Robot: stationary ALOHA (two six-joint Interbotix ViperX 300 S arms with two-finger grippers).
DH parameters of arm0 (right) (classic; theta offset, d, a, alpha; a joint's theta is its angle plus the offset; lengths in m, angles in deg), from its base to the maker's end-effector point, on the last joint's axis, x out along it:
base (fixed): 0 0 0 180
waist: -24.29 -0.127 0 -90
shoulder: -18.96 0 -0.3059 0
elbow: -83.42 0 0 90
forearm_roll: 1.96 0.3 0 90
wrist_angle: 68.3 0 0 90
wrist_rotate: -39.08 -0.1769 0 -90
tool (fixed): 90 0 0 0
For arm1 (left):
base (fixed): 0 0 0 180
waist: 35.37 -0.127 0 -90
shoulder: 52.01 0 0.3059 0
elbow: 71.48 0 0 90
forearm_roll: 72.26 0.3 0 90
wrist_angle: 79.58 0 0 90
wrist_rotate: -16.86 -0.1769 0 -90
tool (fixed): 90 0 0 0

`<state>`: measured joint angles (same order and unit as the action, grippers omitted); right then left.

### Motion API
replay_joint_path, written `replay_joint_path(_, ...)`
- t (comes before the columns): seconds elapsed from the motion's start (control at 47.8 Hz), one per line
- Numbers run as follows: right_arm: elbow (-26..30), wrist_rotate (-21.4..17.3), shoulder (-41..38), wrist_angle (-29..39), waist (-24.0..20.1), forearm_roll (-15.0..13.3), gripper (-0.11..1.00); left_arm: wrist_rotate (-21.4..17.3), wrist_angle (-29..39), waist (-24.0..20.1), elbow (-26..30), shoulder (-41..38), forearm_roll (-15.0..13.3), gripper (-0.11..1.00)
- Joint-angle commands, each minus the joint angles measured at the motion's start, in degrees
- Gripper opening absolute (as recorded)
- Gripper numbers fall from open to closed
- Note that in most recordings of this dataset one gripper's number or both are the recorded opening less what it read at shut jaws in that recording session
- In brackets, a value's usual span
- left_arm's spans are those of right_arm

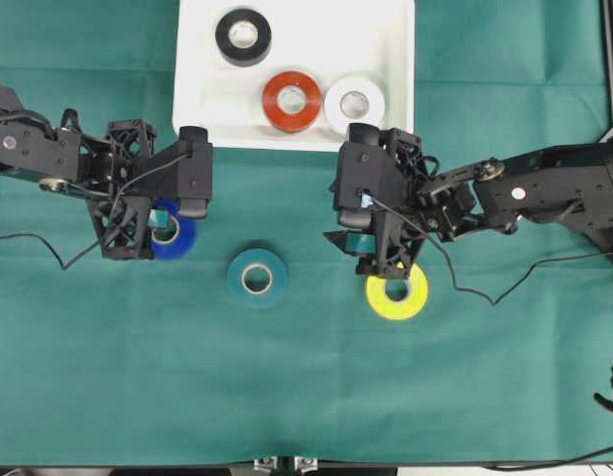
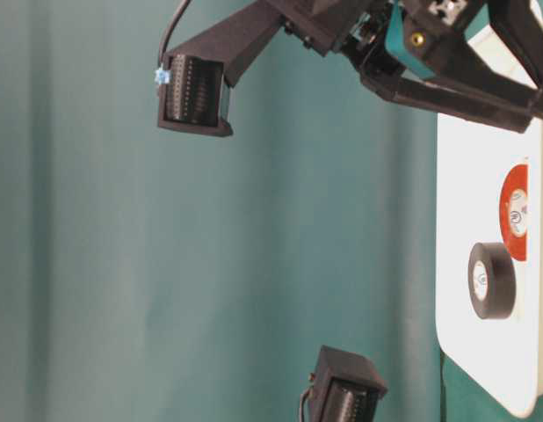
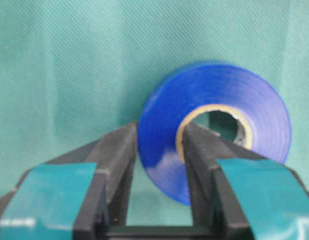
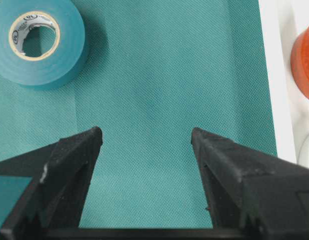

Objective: Put the tape alternately from left to right into the white case.
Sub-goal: 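Lower the left gripper onto the blue tape roll and close it, then lift the blue roll and carry it into the tray's left side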

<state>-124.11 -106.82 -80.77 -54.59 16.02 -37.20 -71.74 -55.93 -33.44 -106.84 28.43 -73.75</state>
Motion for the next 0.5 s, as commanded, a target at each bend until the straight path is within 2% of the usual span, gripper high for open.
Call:
replay_joint_path(0.0,0.6,0.1,0.7,-0.2,-0.2,-0.1,0.78,0.1,-0.2,0.3,1.0,2.3,0.1,-0.04)
replay_joint_path(0.481,0.5,0.0,0.7,-0.1,-0.1,-0.1,0.78,-0.3,-0.3,0.1,1.7,13.4,0.2,-0.04)
